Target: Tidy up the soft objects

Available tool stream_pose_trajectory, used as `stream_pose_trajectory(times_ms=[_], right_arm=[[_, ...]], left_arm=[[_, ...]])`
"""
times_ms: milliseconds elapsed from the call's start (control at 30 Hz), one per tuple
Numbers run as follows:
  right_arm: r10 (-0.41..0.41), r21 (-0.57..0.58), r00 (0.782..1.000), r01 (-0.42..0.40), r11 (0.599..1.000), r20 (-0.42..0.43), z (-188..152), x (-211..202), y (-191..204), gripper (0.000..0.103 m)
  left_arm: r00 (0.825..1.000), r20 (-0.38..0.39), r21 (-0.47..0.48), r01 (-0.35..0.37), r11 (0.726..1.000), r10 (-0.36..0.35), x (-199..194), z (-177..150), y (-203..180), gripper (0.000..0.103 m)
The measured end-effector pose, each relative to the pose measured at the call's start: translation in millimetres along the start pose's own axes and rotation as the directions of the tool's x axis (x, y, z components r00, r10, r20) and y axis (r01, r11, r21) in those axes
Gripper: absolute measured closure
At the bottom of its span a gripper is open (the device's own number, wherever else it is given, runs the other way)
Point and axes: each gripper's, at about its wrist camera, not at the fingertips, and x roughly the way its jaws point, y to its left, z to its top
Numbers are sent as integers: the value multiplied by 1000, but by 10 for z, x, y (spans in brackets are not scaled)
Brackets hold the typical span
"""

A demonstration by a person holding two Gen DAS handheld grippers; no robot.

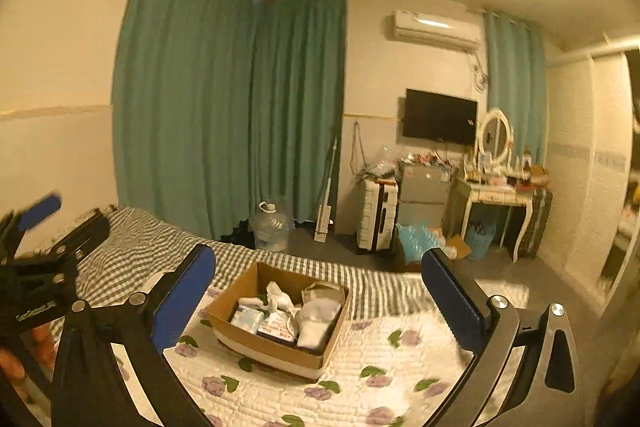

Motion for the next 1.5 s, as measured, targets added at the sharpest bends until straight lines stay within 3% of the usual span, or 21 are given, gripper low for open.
stream_pose_trajectory(times_ms=[100,300,400,600,1500], right_arm=[[26,67,1000,-26,997,-1,-453,228,-78,0],[13,65,990,-4,998,-139,-1253,772,-46,0],[15,32,984,-9,999,-176,-1442,877,9,0],[14,-3,987,-14,1000,-162,-1521,847,67,0],[4,28,987,1,1000,-159,-1424,779,66,0]], left_arm=[[996,-84,-18,2,1000,-3,211,-409,56,0],[975,-222,7,-4,1000,5,385,-1183,66,0],[970,-244,27,-8,1000,15,447,-1259,33,0],[976,-218,18,-16,1000,20,375,-1235,51,0],[972,-233,14,-22,1000,25,406,-1276,107,0]])
